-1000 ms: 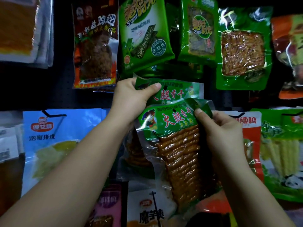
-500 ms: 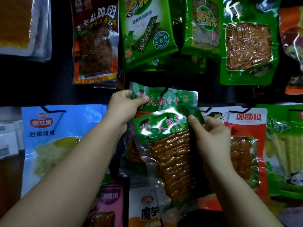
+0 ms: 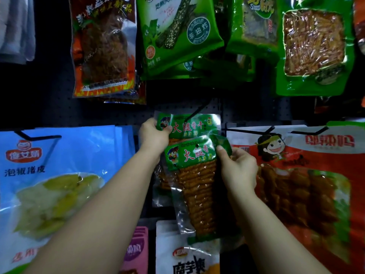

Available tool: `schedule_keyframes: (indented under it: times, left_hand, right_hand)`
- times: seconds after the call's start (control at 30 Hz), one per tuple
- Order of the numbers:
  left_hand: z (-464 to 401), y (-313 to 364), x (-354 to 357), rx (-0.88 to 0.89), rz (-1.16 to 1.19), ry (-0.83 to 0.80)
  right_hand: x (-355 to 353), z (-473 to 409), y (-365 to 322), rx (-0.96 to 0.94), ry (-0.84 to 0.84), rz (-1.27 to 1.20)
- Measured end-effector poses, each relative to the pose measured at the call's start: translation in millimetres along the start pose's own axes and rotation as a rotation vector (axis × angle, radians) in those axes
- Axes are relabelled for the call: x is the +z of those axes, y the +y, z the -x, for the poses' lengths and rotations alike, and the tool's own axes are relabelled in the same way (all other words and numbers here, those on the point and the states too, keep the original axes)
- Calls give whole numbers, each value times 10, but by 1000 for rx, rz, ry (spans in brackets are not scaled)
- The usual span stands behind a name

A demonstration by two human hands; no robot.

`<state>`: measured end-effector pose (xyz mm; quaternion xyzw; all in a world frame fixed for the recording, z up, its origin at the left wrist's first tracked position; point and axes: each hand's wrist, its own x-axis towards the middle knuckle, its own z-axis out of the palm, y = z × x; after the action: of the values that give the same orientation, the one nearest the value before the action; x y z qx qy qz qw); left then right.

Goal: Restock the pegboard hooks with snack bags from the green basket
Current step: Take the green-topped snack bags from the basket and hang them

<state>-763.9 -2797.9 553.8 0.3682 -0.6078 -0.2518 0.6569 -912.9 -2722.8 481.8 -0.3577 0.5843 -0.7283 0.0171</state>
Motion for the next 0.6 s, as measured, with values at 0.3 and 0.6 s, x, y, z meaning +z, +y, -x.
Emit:
schedule_keyframes:
  times: [0.3, 0.6]
  left_hand:
    - [-213, -191, 89, -45, -92, 43]
    - [226, -134, 40, 16, -72, 59]
  right_hand:
    - [148, -99, 78, 88, 9, 122]
    - [-93, 309, 65, -50, -37, -73]
